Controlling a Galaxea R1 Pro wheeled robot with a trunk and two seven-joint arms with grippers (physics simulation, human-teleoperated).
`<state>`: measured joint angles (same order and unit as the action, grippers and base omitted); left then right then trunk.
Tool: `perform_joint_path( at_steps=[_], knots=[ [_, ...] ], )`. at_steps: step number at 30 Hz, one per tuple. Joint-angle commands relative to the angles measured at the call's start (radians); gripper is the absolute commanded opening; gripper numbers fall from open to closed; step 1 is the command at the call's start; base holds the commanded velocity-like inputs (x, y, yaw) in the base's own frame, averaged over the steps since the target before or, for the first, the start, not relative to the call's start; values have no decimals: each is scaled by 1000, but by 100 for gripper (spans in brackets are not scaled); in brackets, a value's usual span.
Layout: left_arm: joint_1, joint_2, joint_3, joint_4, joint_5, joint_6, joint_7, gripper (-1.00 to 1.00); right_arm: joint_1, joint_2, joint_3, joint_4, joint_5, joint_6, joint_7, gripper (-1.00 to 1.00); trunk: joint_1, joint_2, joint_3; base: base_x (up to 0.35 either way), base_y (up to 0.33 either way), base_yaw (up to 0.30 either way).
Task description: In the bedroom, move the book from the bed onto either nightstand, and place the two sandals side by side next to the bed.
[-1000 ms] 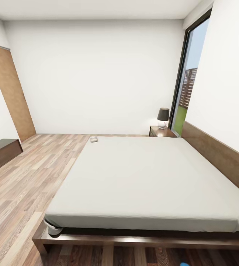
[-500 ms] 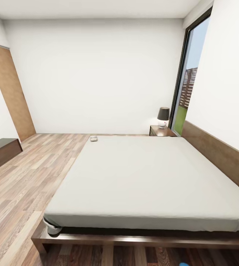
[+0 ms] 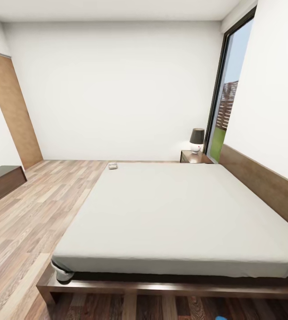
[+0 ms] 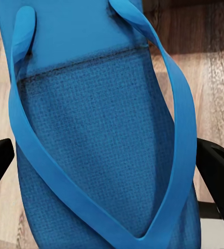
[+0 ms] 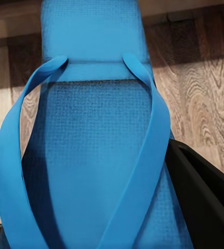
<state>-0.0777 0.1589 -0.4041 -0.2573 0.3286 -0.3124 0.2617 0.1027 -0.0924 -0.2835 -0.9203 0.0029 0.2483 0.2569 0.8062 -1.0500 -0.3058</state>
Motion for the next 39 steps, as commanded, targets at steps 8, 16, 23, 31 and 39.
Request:
perform_joint_path(
  at_steps=[8, 16, 23, 31, 39],
  knots=[
    [-1, 1, -9, 0, 7, -3, 5, -100, 0, 0, -1, -2, 0, 6, 5, -100, 31, -57, -26, 0, 0, 0],
    [-1, 1, -9, 0, 7, -3, 5, -100, 0, 0, 0, 8, 0, 6, 5, -100, 62, -113, -51, 0, 0, 0],
    [-1, -1, -9, 0, 7, -4, 5, -100, 0, 0, 0, 10, 0, 5, 4, -100, 88, -162, -73, 0, 0, 0],
    [-1, -9, -9, 0, 6, -4, 5, -100, 0, 0, 0, 16, 0, 5, 4, -100, 119, -218, -98, 0, 0, 0],
    [-1, -10, -10, 0, 6, -4, 5, -100, 0, 0, 0, 17, 0, 5, 4, -100, 150, -274, -123, 0, 0, 0]
  ],
)
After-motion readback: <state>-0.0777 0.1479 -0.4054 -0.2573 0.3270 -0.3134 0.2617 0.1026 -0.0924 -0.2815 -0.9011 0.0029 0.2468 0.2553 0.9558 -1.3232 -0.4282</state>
